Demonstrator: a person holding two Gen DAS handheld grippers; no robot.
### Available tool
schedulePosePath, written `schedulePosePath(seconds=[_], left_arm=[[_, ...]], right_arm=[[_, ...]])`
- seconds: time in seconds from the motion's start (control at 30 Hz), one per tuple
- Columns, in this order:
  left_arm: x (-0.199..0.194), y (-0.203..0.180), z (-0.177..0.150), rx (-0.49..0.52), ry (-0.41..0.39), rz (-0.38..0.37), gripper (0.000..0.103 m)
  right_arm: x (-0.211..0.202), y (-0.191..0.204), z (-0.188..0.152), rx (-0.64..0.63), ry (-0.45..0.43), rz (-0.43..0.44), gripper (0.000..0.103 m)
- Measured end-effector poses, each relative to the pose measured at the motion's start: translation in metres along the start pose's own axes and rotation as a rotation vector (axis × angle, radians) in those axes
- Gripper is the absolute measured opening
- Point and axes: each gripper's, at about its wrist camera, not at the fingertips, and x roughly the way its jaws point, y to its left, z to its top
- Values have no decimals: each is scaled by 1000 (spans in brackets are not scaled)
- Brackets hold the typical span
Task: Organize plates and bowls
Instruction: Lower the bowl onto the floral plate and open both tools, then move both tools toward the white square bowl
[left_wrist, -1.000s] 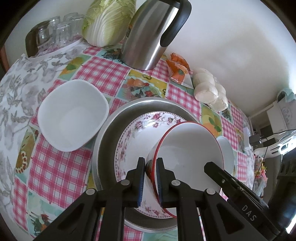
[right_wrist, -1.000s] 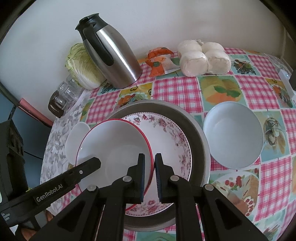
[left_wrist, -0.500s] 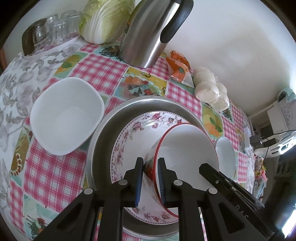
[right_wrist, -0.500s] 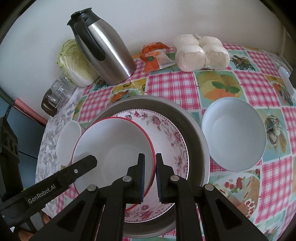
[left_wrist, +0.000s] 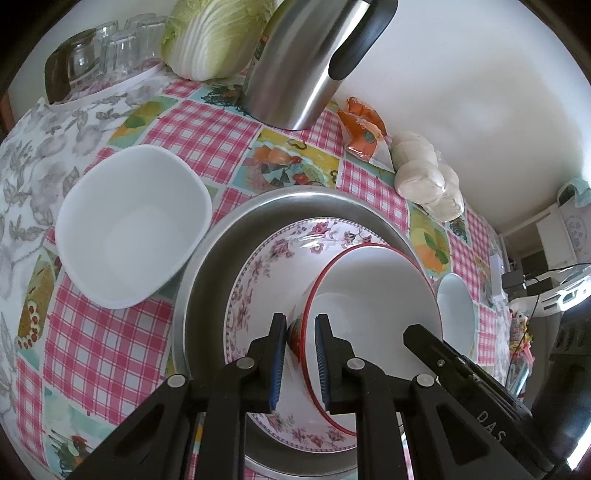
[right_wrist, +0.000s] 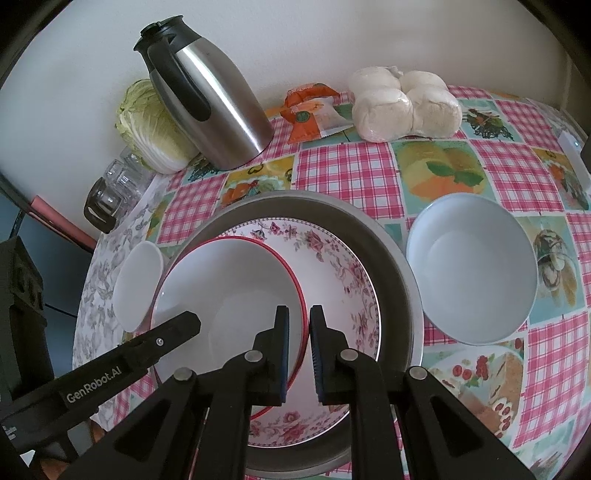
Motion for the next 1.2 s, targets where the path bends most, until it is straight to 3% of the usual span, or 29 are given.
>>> schedulePosePath(seconds=[0.33, 0.57, 0.77, 0.83, 0.97, 1.2], left_arm=[[0, 0, 0, -8, 5, -3, 17], [-9, 0, 2, -15, -8, -4, 24], [-24, -3, 3, 2, -44, 36, 43], [-29, -3, 3, 8, -60, 55, 55], [-39, -3, 4, 7, -84, 87, 60], [-49, 3, 3, -15, -109, 137, 70]], right_arm=[[0, -1, 0, 5, 4, 5, 13], [-8, -1, 1, 18, -28, 6, 17], [-24, 1, 5, 5, -69, -22, 36], [-30, 4, 7, -9, -86, -32, 46], [-37, 7, 8, -36, -103, -51, 67], [-41, 15, 8, -90, -120, -67, 78]])
